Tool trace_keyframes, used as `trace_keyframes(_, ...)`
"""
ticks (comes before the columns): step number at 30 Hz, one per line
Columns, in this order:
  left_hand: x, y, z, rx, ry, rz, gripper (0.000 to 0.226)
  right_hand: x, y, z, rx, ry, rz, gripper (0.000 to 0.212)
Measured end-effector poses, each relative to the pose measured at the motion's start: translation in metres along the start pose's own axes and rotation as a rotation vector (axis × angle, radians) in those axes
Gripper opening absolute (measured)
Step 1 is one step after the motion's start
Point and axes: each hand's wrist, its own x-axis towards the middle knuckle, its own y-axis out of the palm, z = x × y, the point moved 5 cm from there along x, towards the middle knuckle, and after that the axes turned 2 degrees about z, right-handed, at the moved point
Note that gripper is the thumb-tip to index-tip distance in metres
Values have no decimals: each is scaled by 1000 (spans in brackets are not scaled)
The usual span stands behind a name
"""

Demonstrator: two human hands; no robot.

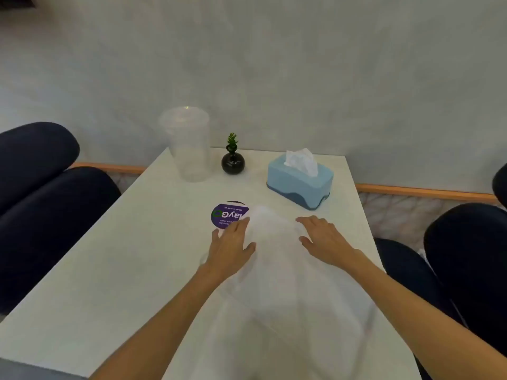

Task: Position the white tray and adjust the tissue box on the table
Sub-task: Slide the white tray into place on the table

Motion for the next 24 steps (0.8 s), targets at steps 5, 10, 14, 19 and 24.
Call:
trace_keyframes(5, -8, 18, 38, 33, -209, 33, 55, 3, 23, -18, -13, 125, 95, 51)
trace_keyframes(10, -11, 23, 57, 45, -325, -10, 41, 9, 28, -25, -47, 167, 10, 46)
trace_keyframes(14, -6, 24, 69, 28, -344, -46, 34, 12, 32, -36, -109, 245, 28, 43)
trace_keyframes(19, 13, 19, 70, -102, -272, -42, 35, 7, 32, -57, -101, 301, 56, 36)
trace_keyframes(24, 22, 20, 62, -200, -327, -17, 39, -7, 29, -70, -57, 328, 91, 23)
